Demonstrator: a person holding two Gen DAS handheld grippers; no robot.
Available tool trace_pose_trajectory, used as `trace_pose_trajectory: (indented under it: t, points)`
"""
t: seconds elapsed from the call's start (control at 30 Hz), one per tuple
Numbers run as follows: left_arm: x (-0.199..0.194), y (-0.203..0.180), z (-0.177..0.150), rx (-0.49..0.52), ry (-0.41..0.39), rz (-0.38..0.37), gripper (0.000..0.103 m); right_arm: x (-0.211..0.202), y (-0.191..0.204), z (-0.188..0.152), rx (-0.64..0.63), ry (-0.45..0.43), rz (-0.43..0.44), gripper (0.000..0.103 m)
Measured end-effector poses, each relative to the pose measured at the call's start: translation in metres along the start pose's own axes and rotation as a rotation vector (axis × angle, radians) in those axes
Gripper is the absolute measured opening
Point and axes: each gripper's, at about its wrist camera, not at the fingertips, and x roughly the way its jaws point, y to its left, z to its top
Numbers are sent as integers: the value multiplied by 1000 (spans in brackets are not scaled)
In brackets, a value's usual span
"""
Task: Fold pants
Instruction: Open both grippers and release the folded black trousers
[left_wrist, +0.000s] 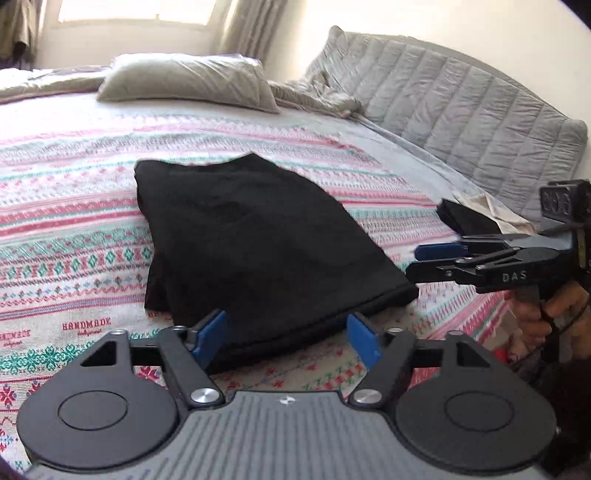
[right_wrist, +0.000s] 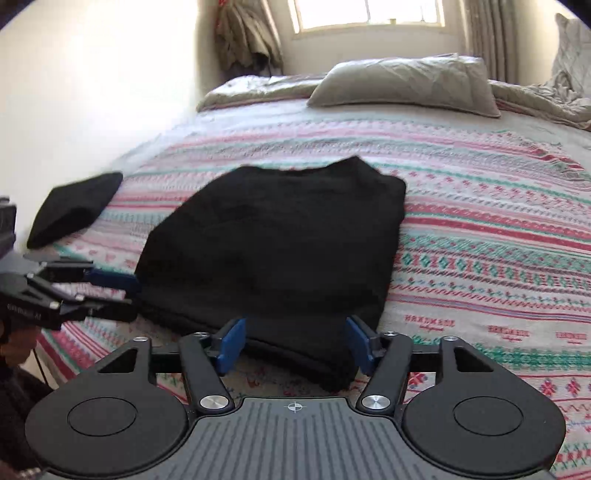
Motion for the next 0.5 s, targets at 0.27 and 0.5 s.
trace_pose_trajectory:
  t: [0.27, 0.5]
  points:
    - [4, -41, 13, -45, -27, 274, 103, -18, 10, 8, 4, -79, -97, 89]
    - [24, -57, 12, -60, 5, 528, 103, -8, 10, 2, 82, -19, -174, 96]
